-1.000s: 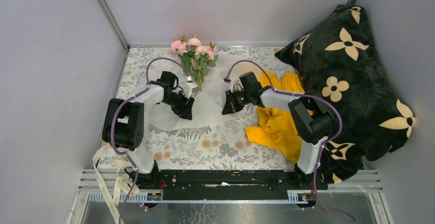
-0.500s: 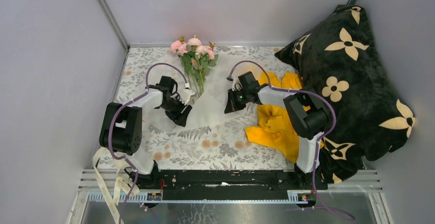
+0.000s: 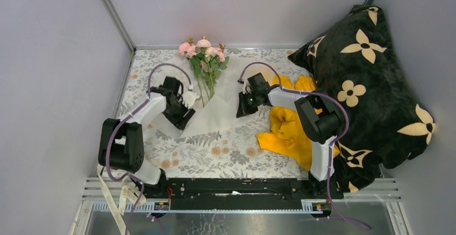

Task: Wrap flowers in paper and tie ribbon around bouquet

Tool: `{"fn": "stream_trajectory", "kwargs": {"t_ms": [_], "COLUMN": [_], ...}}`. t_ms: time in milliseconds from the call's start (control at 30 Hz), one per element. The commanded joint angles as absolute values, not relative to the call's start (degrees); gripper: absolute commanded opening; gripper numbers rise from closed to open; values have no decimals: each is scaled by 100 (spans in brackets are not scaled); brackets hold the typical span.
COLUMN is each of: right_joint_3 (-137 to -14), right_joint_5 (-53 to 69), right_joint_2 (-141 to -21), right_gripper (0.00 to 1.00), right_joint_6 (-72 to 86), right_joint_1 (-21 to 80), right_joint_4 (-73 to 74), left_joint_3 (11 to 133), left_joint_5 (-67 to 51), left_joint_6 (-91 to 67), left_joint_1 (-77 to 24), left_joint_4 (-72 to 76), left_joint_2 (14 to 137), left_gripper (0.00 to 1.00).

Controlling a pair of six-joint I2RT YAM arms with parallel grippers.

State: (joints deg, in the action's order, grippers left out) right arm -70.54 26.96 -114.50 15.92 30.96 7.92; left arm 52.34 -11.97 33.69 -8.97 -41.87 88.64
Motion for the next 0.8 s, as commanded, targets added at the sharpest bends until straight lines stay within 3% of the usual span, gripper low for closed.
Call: {"fn": "stream_trajectory", "kwargs": {"t_ms": [0, 167, 267, 367, 567, 700, 767], "right_joint_3": [-7339, -7333, -7306, -7239, -7143, -6991, -6819], "right_joint_5": [2439, 2371, 2276, 2121, 1612, 694, 236], "right_joint_2": [-11444, -11435, -11417, -11306, -10935, -10336, -10028], "right_gripper": [0, 0, 0, 4, 21, 51, 57], "right_joint_6": [1679, 1849, 1965, 2089, 2353, 2669, 2867], "right_joint_1": [3066, 3066, 3065, 3065, 3067, 3067, 3067], "right_joint_4": [1000, 1000, 989, 967, 1102, 1448, 1683], "left_joint_3": [6591, 6945, 6596, 6180, 5765, 5636, 5558], "left_joint_5": [-1380, -2638, -3018, -2656, -1952, -2135, -2239], "left_joint_6": [3052, 2710, 2067, 1271, 886, 880, 887], "left_joint_1": [-1202, -2207, -2478, -2492, -2495, -2487, -2487], "left_joint_4": [-5131, -4947, -3617, -2114, -993, -1147, -1155], "left_joint_2": [8372, 8766, 9121, 9541, 10086, 10140, 10081], "left_gripper": [65, 53, 51, 49, 48, 49, 49]}}
